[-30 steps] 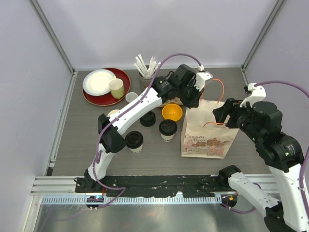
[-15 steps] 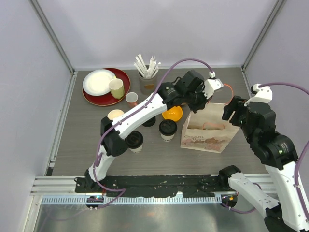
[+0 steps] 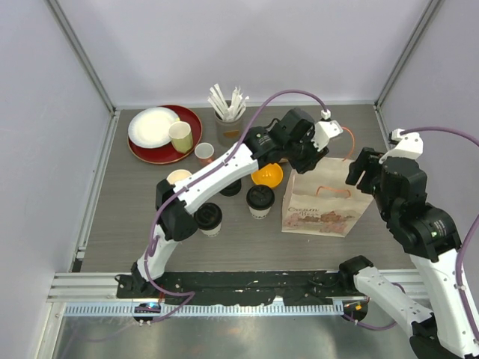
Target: Pack the takeout coffee
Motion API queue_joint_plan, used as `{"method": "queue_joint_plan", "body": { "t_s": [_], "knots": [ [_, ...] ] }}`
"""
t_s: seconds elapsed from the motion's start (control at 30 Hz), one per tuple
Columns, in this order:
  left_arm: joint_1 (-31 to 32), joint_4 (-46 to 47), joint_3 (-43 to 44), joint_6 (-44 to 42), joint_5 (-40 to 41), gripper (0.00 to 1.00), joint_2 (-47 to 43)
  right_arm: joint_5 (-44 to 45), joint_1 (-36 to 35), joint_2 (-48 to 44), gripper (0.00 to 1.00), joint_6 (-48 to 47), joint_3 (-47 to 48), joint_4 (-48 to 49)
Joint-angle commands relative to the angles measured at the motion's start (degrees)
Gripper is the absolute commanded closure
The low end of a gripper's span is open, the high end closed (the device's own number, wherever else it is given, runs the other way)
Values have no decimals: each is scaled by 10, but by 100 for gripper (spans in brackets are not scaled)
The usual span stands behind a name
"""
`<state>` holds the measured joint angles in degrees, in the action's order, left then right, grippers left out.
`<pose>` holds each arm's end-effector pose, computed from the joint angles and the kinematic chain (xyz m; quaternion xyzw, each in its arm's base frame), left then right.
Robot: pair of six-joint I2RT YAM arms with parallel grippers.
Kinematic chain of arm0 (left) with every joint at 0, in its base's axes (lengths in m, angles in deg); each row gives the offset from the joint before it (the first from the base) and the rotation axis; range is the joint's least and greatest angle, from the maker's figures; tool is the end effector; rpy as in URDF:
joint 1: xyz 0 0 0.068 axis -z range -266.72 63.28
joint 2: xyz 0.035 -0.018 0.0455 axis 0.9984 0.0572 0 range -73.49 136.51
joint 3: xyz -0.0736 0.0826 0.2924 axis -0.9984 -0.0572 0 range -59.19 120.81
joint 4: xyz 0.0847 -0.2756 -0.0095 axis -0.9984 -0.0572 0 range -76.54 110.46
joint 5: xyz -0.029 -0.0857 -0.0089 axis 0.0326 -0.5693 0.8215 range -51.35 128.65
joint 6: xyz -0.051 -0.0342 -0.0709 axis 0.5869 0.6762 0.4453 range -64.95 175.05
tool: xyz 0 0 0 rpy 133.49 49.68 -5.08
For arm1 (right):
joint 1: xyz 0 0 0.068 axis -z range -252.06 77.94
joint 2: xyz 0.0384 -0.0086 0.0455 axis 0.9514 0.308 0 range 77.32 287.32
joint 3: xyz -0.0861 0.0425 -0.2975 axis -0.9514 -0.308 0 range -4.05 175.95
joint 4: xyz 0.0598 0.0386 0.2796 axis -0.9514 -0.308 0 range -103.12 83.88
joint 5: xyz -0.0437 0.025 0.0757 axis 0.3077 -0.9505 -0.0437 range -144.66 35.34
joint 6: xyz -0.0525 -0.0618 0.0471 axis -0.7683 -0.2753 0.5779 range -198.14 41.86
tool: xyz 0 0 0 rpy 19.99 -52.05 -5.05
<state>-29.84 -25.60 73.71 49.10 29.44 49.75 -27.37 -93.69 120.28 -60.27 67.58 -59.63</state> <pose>0.3022 -0.4879 0.3802 0.4947 0.7404 -0.2579 0.3749 0.1477 0.0168 0.4427 0.1001 0.8226 -0.0102 0.5597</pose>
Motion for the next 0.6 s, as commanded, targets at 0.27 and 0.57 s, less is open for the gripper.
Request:
{"method": "queue_joint_plan", "body": {
  "t_s": [0.27, 0.57],
  "knots": [
    [-3, -41, 96, 0, 25, 25, -38, -85, 0, 1, 32, -14, 90, 42],
    [-24, -101, 114, 19, 10, 6, -107, -267, 0, 74, 30, -54, 184, 71]
  ]
}}
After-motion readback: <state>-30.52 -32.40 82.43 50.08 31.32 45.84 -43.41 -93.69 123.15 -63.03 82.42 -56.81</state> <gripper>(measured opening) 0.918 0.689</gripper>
